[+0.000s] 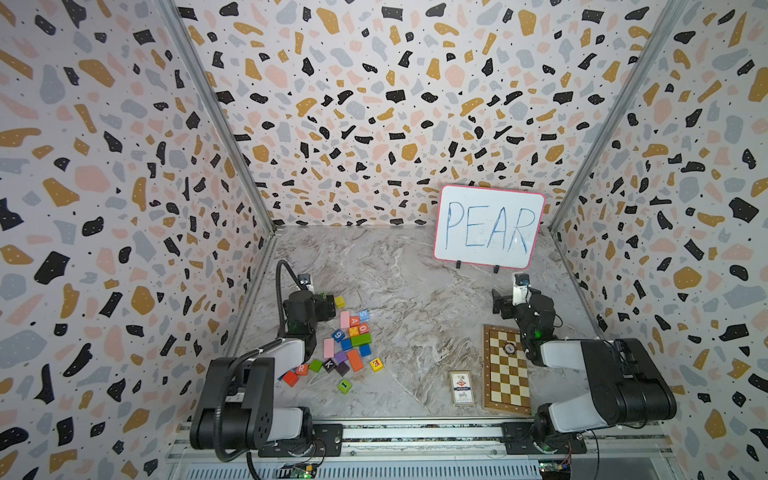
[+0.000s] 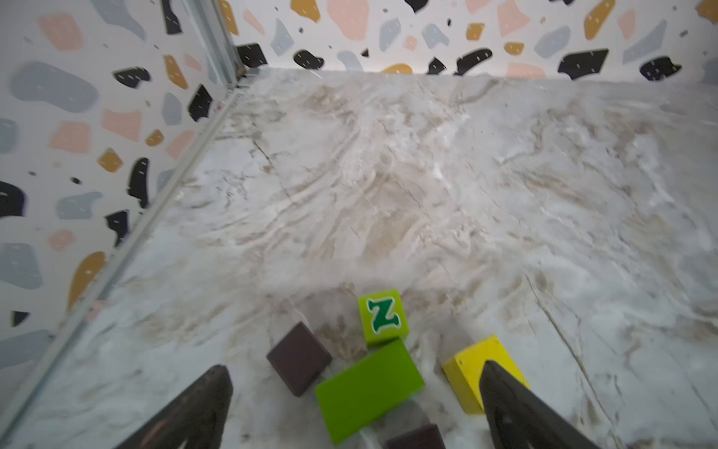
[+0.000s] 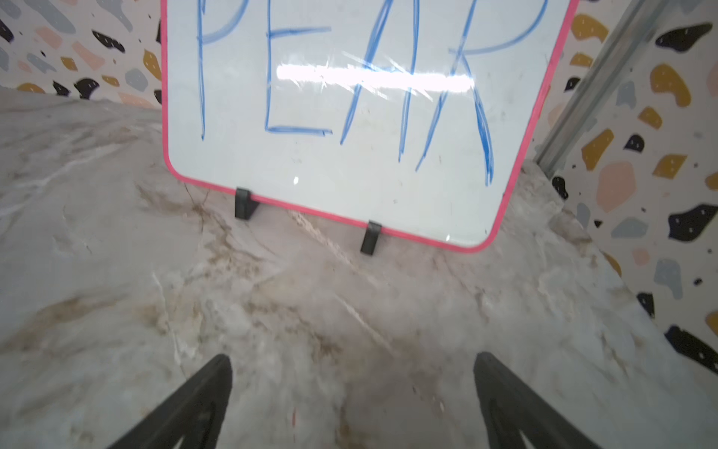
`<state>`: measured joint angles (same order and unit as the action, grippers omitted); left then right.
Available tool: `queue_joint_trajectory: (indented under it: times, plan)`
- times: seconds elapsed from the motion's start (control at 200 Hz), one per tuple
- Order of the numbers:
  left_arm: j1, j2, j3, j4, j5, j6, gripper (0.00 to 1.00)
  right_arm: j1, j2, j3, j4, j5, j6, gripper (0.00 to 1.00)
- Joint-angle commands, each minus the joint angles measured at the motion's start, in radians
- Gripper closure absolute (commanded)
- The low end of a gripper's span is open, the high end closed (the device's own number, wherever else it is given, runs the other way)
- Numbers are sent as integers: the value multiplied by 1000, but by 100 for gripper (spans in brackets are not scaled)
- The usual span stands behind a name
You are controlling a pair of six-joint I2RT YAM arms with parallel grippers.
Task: Spell the uppercase word “pear” with letter blocks
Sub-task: Pick up the letter block from the center of the board.
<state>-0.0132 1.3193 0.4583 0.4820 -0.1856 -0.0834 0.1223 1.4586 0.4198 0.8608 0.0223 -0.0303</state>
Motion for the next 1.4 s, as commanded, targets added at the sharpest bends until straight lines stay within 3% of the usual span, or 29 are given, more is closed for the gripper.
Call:
queue_joint_trajectory:
  times: [0.0, 0.085, 0.28, 0.491, 0.741, 0.941, 1.392]
  plan:
    - [-2, -96, 71, -148, -107, -62, 1, 71, -63, 86, -219, 111, -2, 2]
    - [-14, -140, 129, -276, -141, -115, 1, 149, -111, 105, -271, 149, 27, 3]
    - [-78, -195, 302, -682, -133, -255, 1, 355, -139, 281, -605, 308, 187, 0]
    - [-170, -246, 403, -993, -43, -339, 1, 527, -134, 361, -878, 295, 321, 0]
    - [-326, -307, 396, -1120, 19, -397, 1, 551, -199, 311, -986, 240, 372, 0]
    - [-328, -307, 379, -1179, 78, -405, 1, 613, -218, 257, -929, 141, 333, 1]
    - [-328, -262, 370, -1260, 187, -443, 6, 726, -95, 304, -832, 8, 252, 0]
